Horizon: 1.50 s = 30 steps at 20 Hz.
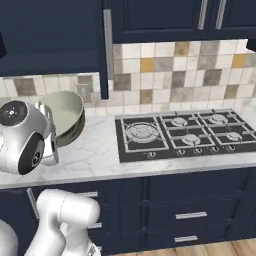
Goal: Take the smaller bowl and place it next to the appetizer plate on the dining counter , and place the larger bowl next to the plate with cooked food.
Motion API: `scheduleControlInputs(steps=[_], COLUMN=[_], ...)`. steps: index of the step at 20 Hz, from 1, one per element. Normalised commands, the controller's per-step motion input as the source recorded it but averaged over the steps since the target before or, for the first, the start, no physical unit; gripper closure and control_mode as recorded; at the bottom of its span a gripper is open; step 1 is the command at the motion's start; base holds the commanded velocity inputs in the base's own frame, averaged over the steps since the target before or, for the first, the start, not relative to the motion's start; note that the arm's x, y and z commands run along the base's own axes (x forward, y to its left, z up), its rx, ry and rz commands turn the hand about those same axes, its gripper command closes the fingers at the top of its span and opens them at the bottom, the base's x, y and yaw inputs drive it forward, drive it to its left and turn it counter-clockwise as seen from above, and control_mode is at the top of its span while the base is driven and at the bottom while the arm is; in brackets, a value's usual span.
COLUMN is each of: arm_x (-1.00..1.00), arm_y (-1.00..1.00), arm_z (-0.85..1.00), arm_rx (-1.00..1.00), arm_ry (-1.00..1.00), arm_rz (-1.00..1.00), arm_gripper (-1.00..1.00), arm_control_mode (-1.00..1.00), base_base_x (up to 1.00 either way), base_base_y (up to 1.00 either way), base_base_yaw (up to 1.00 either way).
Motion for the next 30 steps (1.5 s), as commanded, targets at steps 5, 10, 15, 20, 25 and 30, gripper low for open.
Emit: scheduleControlInputs(steps=[5,10,15,20,25,30], arm_x=[0.0,0.0,0.0,0.0,0.0,0.0], arm_y=[0.0,0.0,0.0,0.0,0.0,0.0], arm_z=[0.0,0.0,0.0,0.0,0.0,0.0], arm_rx=[0.0,0.0,0.0,0.0,0.0,0.0], arm_ry=[0.0,0.0,0.0,0.0,0.0,0.0], arm_rz=[0.0,0.0,0.0,0.0,0.0,0.0], arm_gripper=[1.0,1.0,1.0,1.0,1.0,1.0], arm_control_mode=[1.0,1.0,1.0,1.0,1.0,1.0], base_base_x=[-1.0,-0.67,-0.06,0.22,1.0,0.92], base_base_y=[0.0,-0.21,-0.51,-1.0,-1.0,-1.0], base_base_yaw=[-0.65,-0.77,-0.87,-0.61,-0.23,-0.07])
